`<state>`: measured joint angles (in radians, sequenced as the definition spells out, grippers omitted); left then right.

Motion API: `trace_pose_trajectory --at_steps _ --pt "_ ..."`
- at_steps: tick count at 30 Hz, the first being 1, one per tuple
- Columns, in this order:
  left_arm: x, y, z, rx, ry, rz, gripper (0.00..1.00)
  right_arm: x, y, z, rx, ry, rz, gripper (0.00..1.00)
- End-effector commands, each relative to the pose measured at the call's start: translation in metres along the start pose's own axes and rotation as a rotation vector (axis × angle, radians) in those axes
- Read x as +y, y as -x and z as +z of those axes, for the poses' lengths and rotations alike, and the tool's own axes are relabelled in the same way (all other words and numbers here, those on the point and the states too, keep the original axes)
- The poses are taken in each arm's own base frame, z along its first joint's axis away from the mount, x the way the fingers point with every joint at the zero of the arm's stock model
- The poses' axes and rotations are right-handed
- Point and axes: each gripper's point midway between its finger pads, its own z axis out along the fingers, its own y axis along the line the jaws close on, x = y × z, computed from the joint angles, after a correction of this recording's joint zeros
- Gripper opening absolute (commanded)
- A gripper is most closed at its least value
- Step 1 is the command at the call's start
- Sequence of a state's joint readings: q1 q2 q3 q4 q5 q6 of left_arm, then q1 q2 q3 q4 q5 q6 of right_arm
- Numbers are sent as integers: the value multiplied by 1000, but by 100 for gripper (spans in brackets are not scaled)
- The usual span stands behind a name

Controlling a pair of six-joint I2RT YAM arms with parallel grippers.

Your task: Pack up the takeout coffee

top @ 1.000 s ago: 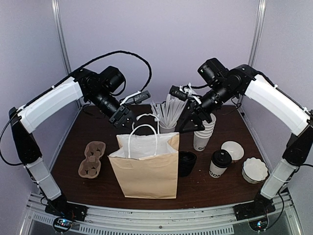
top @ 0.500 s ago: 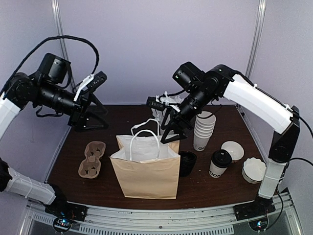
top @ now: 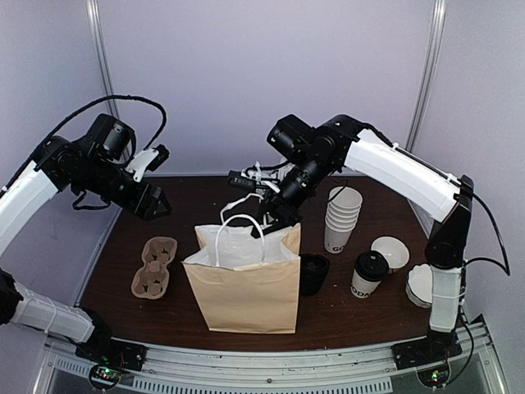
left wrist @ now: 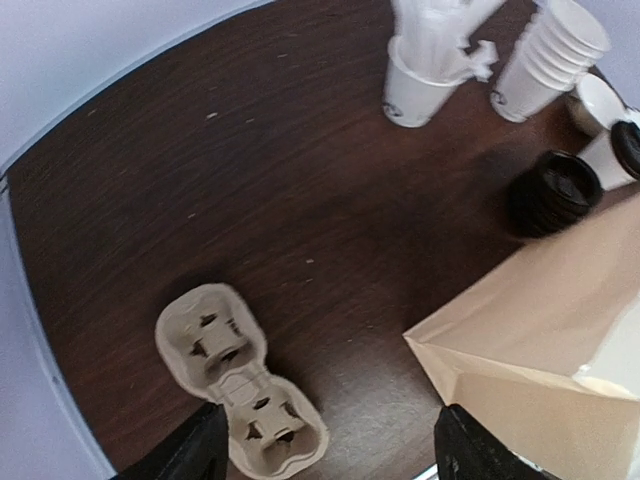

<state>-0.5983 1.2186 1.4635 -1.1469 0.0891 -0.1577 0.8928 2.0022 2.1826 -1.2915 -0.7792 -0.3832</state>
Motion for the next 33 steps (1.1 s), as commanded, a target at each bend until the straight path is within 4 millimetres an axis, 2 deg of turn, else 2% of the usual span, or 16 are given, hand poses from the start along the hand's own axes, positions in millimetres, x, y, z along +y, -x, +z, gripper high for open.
trace_pose_trajectory --at_steps 1,5,9,12,14,17,23,27,33 --pt "56 -16 -8 66 273 -176 72 16 12 -8 -35 35 -8 3" --pt "62 -41 12 218 282 -201 68 19 14 -16 -46 13 -27 0" --pt "100 -71 26 347 420 -360 65 20 12 -17 -36 -15 -41 0" --pt "96 -89 50 394 396 -425 60 23 10 -15 -29 -12 -47 0" --pt "100 -102 61 429 422 -437 57 24 9 -14 -25 -11 -51 0" --pt "99 -122 82 486 406 -442 60 25 9 -16 -22 -25 -65 0" --pt "95 -142 113 547 351 -459 63 29 10 -20 -31 -33 -79 0" --pt "98 -148 127 564 339 -466 56 31 8 -18 -24 -28 -83 0" --pt "105 -153 145 559 335 -485 52 35 6 -13 -6 -28 -98 0"
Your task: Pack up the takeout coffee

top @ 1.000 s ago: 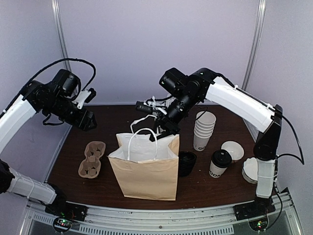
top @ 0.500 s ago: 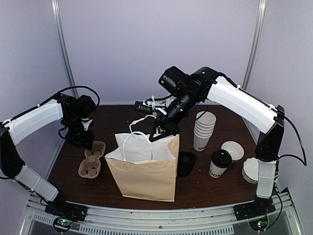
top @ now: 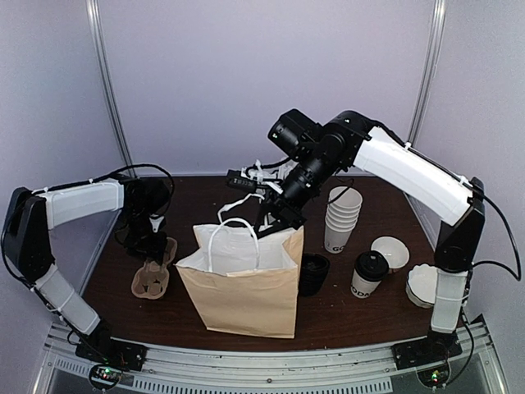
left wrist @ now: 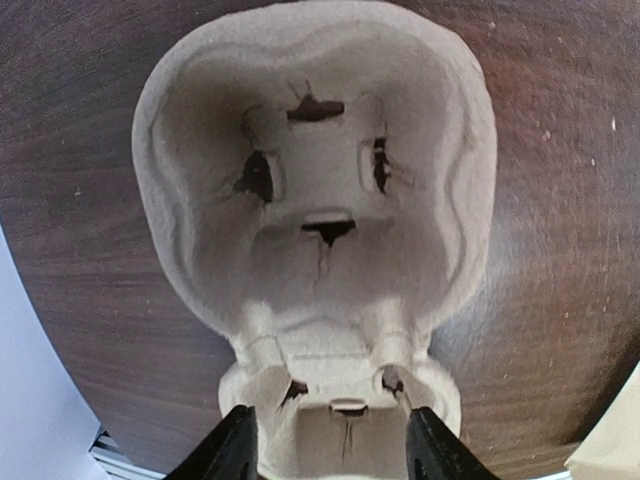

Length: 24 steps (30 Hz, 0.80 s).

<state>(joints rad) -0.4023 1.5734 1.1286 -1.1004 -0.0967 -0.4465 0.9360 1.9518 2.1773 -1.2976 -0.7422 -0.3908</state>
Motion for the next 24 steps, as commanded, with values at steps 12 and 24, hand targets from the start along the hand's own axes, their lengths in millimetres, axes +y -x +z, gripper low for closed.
trace_pose_trajectory --at_steps 12,24 --pt "-2 14 32 10 -10 -35 46 13 -2 0 16 -8 -44 0" --pt "5 -5 41 30 -9 -65 41 13 -5 3 25 3 -44 0"
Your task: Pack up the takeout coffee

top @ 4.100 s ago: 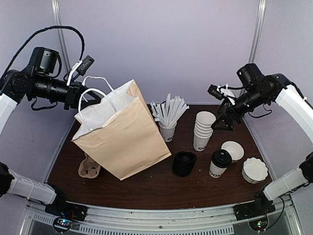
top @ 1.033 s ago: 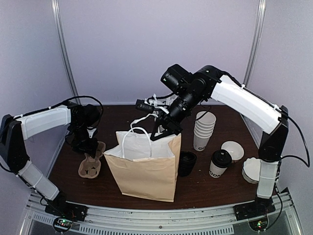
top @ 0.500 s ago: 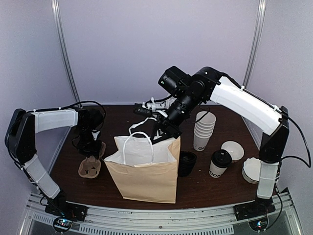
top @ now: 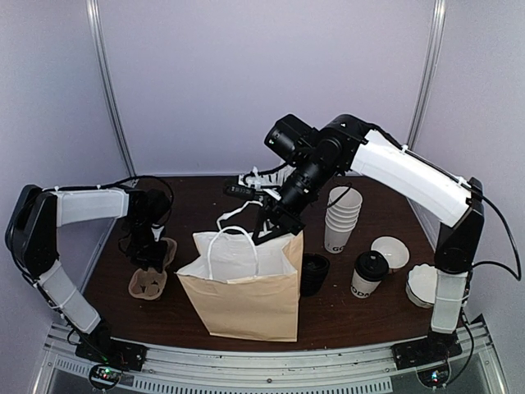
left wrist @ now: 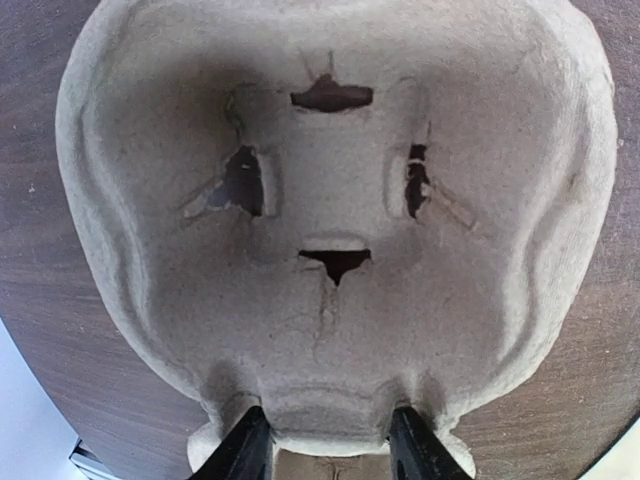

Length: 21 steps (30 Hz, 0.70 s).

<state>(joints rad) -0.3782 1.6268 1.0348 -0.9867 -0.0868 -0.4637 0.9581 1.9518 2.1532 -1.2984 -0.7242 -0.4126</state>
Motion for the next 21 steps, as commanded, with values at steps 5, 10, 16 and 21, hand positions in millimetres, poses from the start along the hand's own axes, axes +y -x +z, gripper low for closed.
trace_pose_trajectory --at_steps 5,10,16,21 --pt "1 3 -5 -33 -26 -23 37 9 2 -8 -11 -6 -24 0" --pt "10 5 -43 -90 -5 -2 36 5 6 -7 -18 -24 -31 0" --pt "28 15 -137 -328 1 20 36 -7 16 -1 -24 -47 -29 0" --pt "5 22 -238 -628 -218 136 36 -6 23 6 -39 -1 -23 0"
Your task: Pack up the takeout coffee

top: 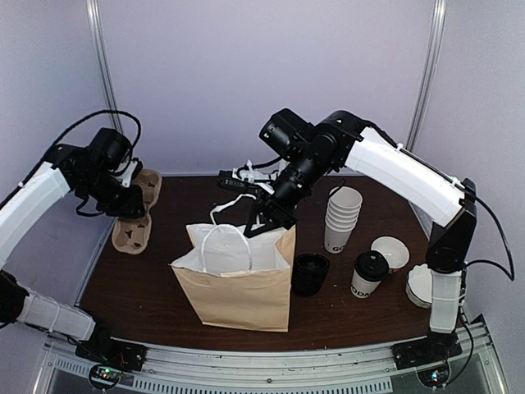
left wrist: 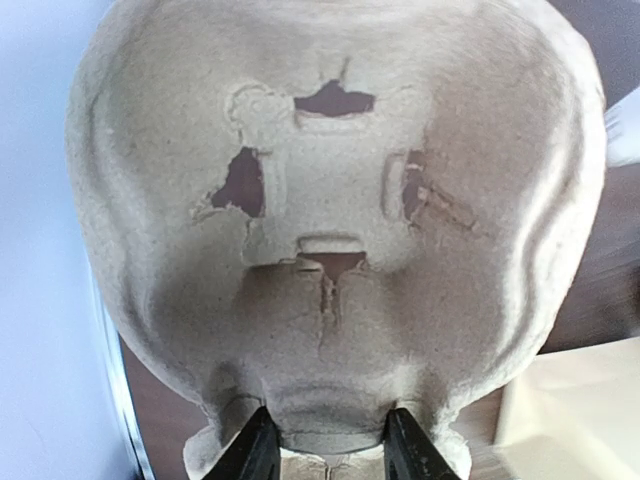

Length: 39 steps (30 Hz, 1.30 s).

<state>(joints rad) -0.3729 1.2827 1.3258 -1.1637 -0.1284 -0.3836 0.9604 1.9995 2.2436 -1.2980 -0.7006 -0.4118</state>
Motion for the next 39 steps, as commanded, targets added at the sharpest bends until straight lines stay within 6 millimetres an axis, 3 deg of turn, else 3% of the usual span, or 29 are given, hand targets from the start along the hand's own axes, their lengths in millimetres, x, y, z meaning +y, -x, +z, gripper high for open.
trace_pose_trajectory --at_steps 1,5,9,14,16,21,23,29,33,39 --pt "-31 28 -79 -234 -243 119 36 4 10 7 -21 39 1 0" --pt "-69 43 -143 -442 -516 188 36 1 8 11 -14 37 7 0" --pt "-96 49 -190 -606 -736 255 36 -3 1 22 11 57 26 2" --pt "-123 58 -217 -690 -949 312 36 0 1 11 15 35 -1 44" --pt "-134 61 -225 -703 -1035 332 36 1 2 1 10 4 -23 52" --pt "-149 60 -237 -720 -1149 370 36 4 0 -15 5 -60 -51 61" --pt "-156 58 -237 -713 -1186 386 36 4 -2 -17 7 -67 -50 59" --pt "-178 49 -238 -691 -1284 446 36 3 4 -19 -18 -66 -42 17" --pt "-193 41 -237 -667 -1340 489 35 4 12 -22 -44 -56 -43 0" --pt "-196 27 -255 -692 -1392 539 35 21 23 -29 -103 20 -28 0"
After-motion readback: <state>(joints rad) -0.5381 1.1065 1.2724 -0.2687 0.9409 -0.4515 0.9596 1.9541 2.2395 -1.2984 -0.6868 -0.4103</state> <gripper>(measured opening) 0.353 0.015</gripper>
